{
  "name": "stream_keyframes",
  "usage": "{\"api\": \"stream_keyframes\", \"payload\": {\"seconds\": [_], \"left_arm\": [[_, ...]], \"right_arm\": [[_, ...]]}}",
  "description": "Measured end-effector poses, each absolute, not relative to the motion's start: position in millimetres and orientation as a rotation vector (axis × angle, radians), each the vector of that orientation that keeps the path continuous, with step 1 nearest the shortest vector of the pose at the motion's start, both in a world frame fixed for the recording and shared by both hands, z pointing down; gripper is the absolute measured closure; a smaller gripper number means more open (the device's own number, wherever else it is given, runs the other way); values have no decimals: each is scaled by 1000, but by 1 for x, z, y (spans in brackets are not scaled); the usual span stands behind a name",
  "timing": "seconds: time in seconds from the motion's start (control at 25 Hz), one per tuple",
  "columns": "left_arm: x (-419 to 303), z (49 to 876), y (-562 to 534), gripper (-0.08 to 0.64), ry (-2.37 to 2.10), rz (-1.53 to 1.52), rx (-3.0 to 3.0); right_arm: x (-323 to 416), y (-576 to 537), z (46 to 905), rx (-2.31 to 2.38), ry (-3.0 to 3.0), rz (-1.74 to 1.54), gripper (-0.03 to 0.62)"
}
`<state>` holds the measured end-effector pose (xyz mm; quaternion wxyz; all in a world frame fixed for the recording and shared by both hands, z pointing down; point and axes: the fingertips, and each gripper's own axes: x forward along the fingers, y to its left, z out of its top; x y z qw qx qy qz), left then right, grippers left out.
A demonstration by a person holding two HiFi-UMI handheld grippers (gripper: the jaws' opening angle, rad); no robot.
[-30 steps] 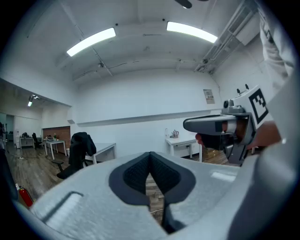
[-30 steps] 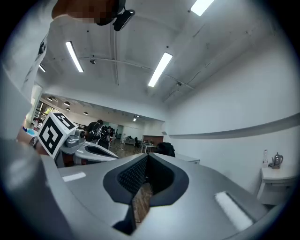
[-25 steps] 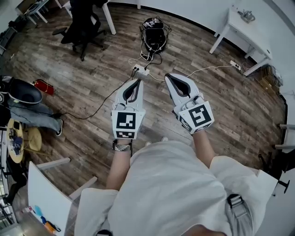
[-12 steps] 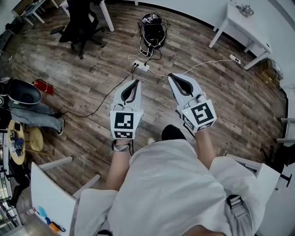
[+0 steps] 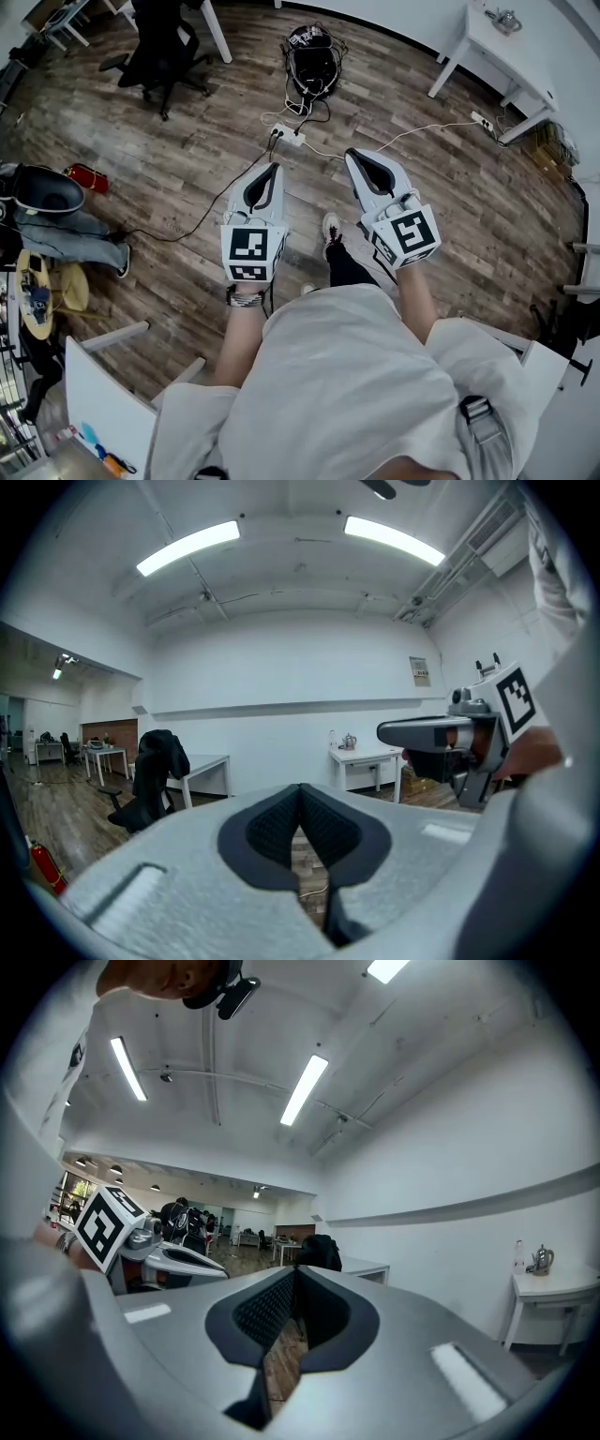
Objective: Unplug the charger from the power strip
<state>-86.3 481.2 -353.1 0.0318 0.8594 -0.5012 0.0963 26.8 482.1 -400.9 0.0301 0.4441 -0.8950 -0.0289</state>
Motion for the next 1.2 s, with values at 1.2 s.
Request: {"api": "stream_keyframes", "payload": {"seconds": [1.2], "left_arm": [[-35,-318,219,557,-1641,357,2516]], "right_arm": [[95,210,-361,1159,-2799,64,589]]}}
